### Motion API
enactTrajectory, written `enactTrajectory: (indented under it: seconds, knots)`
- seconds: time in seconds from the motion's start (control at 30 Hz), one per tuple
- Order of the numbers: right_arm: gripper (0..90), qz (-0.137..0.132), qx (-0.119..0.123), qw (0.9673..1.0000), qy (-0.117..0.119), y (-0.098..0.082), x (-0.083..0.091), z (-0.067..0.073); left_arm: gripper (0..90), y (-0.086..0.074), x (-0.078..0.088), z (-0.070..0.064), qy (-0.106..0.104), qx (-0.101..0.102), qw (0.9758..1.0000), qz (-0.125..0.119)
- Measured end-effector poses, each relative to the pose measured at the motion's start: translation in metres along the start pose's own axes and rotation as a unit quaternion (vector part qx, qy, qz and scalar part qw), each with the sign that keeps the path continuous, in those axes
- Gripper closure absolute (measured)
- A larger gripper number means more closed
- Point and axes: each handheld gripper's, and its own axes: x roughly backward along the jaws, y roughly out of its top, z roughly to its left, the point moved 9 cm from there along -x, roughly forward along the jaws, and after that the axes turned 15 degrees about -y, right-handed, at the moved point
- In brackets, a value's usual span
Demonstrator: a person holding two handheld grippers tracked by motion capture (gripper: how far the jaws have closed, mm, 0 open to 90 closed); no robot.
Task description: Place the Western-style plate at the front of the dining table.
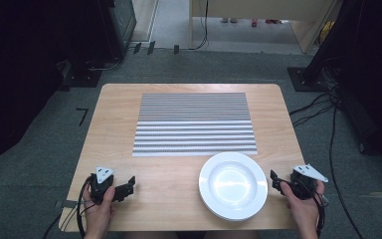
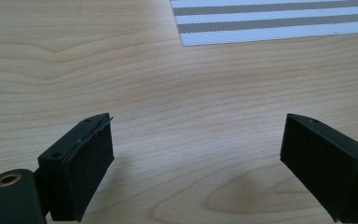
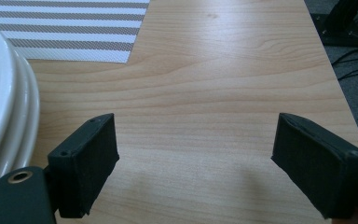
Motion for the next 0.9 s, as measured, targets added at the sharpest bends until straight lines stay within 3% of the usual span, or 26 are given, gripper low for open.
enactTrajectory:
  seconds: [0.47, 0.9]
  knots:
    - [14.2, -0.011, -0.007, 0.9999, 0.006, 0.003, 0.008, 0.007, 9.6, 0.006, -0.014, -0.031, -0.032, -0.013, 0.9994, 0.001]
    - [14.4, -0.025, -0.015, 0.9995, 0.014, 0.007, 0.017, 0.013, 9.6, 0.021, -0.029, -0.071, -0.077, -0.026, 0.9967, -0.007]
